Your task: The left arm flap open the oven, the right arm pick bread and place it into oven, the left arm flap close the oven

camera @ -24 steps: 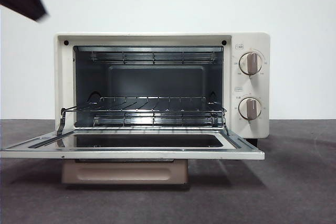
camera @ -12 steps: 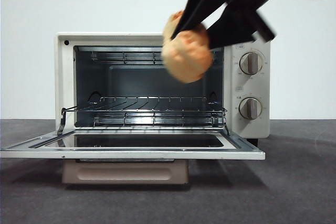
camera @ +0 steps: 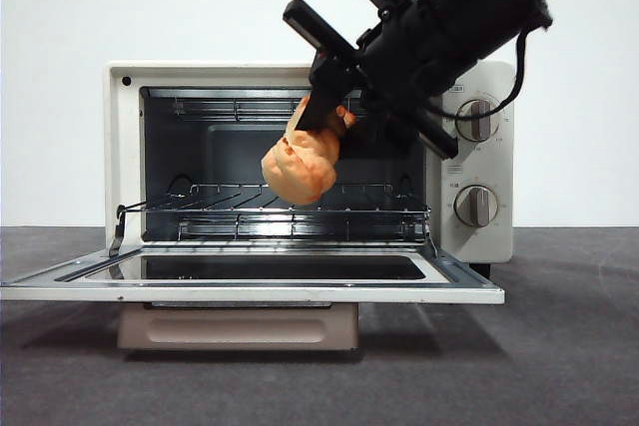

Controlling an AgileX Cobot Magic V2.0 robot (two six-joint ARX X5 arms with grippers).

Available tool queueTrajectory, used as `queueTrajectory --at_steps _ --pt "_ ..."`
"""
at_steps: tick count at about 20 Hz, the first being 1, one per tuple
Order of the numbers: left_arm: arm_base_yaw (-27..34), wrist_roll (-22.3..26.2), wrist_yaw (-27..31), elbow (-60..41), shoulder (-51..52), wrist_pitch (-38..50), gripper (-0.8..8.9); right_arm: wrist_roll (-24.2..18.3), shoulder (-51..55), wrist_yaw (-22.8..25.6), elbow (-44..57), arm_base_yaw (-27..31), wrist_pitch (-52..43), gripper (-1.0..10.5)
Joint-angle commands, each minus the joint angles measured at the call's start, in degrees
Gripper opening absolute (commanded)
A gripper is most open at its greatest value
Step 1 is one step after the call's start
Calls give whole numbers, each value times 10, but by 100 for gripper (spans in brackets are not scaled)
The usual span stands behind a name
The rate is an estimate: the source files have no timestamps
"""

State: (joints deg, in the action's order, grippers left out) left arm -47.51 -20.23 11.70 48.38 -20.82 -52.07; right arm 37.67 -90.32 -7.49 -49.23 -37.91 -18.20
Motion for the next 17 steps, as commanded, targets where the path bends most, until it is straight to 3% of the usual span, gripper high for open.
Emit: queueTrajectory --at_steps 1,8,13,17 --pt "-4 -2 -2 9 0 5 20 30 -17 25 -4 -5 -25 136" --pt "-4 1 -1 9 0 6 20 37 -19 76 -4 -5 -25 138" --pt "-4 0 -1 9 0 7 19 36 -19 89 -4 -6 -5 404" --pt "-4 0 5 9 0 7 20 31 -16 85 -4 -6 0 424"
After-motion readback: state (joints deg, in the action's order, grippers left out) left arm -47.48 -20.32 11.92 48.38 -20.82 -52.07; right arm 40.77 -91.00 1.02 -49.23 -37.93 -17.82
